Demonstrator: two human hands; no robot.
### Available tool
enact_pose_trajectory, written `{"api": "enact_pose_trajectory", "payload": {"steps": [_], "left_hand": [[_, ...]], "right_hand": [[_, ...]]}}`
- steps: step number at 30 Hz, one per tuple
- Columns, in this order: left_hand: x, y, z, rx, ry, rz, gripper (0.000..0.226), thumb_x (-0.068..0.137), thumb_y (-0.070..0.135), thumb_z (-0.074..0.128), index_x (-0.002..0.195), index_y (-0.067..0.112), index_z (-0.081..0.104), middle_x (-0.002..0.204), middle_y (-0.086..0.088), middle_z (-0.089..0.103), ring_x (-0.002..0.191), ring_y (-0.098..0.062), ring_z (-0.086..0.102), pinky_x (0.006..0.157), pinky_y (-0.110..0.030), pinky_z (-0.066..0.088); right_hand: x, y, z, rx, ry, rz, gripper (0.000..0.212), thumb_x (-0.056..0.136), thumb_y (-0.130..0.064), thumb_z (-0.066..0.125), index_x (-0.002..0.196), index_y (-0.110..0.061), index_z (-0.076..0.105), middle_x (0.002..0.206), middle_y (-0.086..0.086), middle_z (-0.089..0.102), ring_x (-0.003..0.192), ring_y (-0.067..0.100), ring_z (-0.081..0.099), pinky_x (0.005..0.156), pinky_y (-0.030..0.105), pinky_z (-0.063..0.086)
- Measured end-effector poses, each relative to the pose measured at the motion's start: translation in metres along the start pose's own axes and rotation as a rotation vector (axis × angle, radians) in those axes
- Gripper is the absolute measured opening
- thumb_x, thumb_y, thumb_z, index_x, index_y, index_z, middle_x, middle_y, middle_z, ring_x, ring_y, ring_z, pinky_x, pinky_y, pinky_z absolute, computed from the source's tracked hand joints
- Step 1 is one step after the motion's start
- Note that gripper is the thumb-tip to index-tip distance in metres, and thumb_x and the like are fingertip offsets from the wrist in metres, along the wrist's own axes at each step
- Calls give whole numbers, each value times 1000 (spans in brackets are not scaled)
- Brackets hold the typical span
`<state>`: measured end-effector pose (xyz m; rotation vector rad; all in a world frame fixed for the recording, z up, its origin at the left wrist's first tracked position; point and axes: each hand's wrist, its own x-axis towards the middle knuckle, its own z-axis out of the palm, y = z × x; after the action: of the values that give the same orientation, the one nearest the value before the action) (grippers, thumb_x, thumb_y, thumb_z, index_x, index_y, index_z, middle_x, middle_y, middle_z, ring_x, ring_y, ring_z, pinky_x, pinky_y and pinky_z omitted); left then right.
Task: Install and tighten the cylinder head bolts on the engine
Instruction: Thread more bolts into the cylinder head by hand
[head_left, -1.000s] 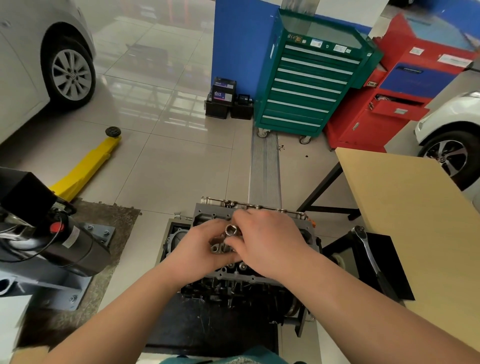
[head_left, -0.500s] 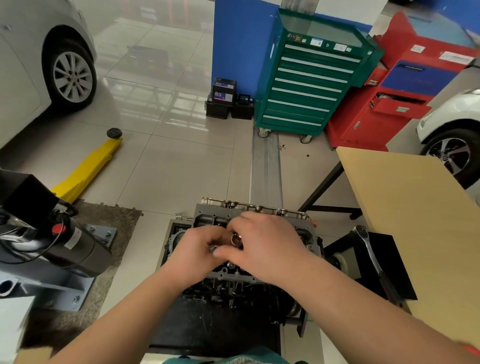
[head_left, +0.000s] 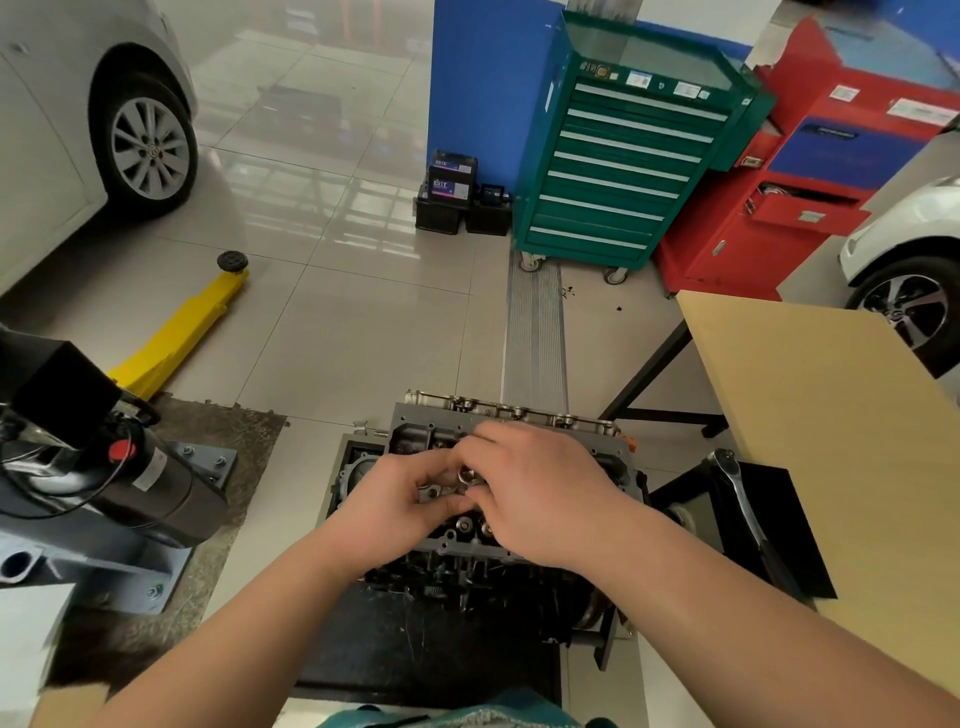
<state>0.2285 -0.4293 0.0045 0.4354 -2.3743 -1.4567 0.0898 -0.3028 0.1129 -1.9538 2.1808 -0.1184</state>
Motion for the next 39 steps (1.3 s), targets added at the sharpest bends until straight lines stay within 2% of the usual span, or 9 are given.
{"api": "enact_pose_trajectory", "payload": {"steps": [5,10,15,19,21,26,28,32,39], "left_hand": [[3,4,6,114,71,79,20,82,7,79,84,24,69,83,15,65,79,-9,64,69,-31,50],[3,-1,-5,29,-8,7,28,92,17,80,104,41,72,93,25,75,91,3,71,80,-10,49],[3,8,-2,9,46,5,29,78,29,67,93,54,67,83,23,70,76,-3,67,66,-11,46],[4,-2,-6,-46,7,-44,16,87,15,82,94,29,78,87,5,78,82,-20,75,77,-44,61],[4,-1,-10,-113,-58,-6,11,92,25,80,101,32,78,91,3,79,85,-23,75,81,-42,60],[5,0,-3,-72,28,13,17,77,31,76,93,37,72,83,13,73,75,-11,68,67,-18,49],[5,-4,-1,-39,79,-4,20,78,19,78,87,36,73,80,13,73,73,-12,69,66,-22,51],[5,-9,-10,-71,-36,21,15,93,22,81,107,27,80,102,14,79,100,-12,75,89,-36,59],[6,-5,1,7,70,-41,16,78,38,75,90,27,76,83,15,75,79,-9,71,72,-31,55]], "right_hand": [[5,-6,5,-78,78,135,45,95,-69,49,107,-27,57,95,-9,59,87,19,59,66,35,42],[0,-2,1,-27,3,1,28,99,-31,63,125,-24,55,108,-5,60,98,21,61,71,38,50],[5,-11,7,-162,109,133,51,96,-69,47,107,-22,62,88,-3,65,81,23,65,60,34,40],[4,-11,2,-33,56,8,38,98,-48,61,129,-28,53,110,-5,64,104,21,60,73,39,50],[4,-10,0,-26,11,-3,27,99,-37,62,121,-23,57,108,-3,62,104,23,59,75,40,50],[12,-15,6,-155,63,196,58,94,-75,45,100,-20,62,88,1,67,85,26,65,63,36,39],[12,-13,5,-114,62,155,57,92,-76,48,108,-22,59,97,-1,65,91,25,64,65,36,43],[9,-5,-2,2,-46,-22,27,99,-34,63,121,-20,57,110,-2,57,103,22,56,82,42,54],[10,-9,5,-106,98,70,38,96,-58,57,113,-24,62,98,-2,62,91,22,60,66,35,45]]}}
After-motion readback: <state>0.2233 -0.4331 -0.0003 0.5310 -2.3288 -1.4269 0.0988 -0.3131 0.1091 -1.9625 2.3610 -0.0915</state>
